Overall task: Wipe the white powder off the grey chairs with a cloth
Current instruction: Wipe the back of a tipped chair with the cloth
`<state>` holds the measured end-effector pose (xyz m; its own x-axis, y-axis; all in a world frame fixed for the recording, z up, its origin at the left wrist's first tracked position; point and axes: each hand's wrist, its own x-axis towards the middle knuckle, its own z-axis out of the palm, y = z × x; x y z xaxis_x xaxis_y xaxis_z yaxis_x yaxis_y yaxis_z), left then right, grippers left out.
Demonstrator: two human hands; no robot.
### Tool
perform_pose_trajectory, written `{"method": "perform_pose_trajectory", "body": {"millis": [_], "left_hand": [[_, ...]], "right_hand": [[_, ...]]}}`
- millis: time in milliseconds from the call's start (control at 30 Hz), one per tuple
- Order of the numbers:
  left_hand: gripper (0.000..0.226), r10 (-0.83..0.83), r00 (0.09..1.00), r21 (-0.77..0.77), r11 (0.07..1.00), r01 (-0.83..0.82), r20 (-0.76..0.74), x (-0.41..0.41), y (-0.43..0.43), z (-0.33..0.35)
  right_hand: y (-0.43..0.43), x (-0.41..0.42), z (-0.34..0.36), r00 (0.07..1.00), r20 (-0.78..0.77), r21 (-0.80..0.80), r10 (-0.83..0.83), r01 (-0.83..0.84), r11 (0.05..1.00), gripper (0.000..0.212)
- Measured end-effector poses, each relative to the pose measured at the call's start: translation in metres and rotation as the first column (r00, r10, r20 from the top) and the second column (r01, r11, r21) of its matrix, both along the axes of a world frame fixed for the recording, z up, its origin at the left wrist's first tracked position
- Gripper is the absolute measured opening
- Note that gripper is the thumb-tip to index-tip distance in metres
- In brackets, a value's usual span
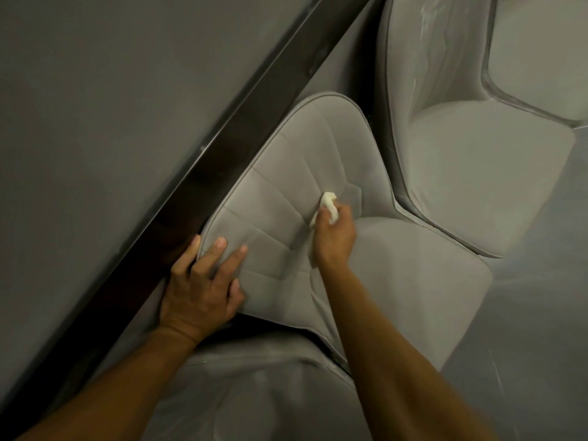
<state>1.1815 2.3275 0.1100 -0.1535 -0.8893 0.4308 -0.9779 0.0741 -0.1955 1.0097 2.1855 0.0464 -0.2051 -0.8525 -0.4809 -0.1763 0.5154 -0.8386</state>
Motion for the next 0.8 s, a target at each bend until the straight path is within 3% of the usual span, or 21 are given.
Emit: {"method": "perform_pose_trajectory", "body": {"millis": [100,167,367,567,633,733,800], "left_hand": [[0.047,-0.009,1.000,-0.006,1.000,0.009,0.008,0.002,0.000,-0.001],[0.047,-0.013,1.000,0.003,1.000,0.013,0.000,0.001,0.000,0.000],[0.047,-0.020,1.000,0.003,1.000,0.020,0.003,0.002,0.000,0.000],[0.048,-0.018,1.000,0.006,1.000,0.018,0.001,0.003,0.001,-0.003],[0.048,-0.013,1.000,0.011,1.000,0.013,-0.005,0.002,0.002,-0.003],[0.048,-0.011,1.000,0.014,1.000,0.011,-0.006,0.003,0.002,-0.004],[0.047,-0.017,1.000,0.011,1.000,0.017,-0.007,0.003,0.002,-0.005]], "right_hand": [[0.041,0.002,0.014,0.989,0.020,-0.282,0.146,-0.135,0.950,0.009],[0.070,0.010,0.009,0.954,-0.026,-0.362,0.298,-0.287,0.887,0.011],[0.105,0.007,-0.037,0.933,-0.101,-0.037,0.344,-0.350,0.936,0.006],[0.114,0.006,-0.011,0.950,-0.068,-0.236,0.306,-0.313,0.920,0.019],[0.127,0.010,-0.022,0.944,-0.037,-0.133,0.327,-0.329,0.935,0.029],[0.133,0.000,-0.054,0.967,0.038,0.196,0.253,-0.255,0.947,0.030],[0.130,-0.012,-0.067,0.961,0.007,0.268,0.275,-0.267,0.926,0.032]]}}
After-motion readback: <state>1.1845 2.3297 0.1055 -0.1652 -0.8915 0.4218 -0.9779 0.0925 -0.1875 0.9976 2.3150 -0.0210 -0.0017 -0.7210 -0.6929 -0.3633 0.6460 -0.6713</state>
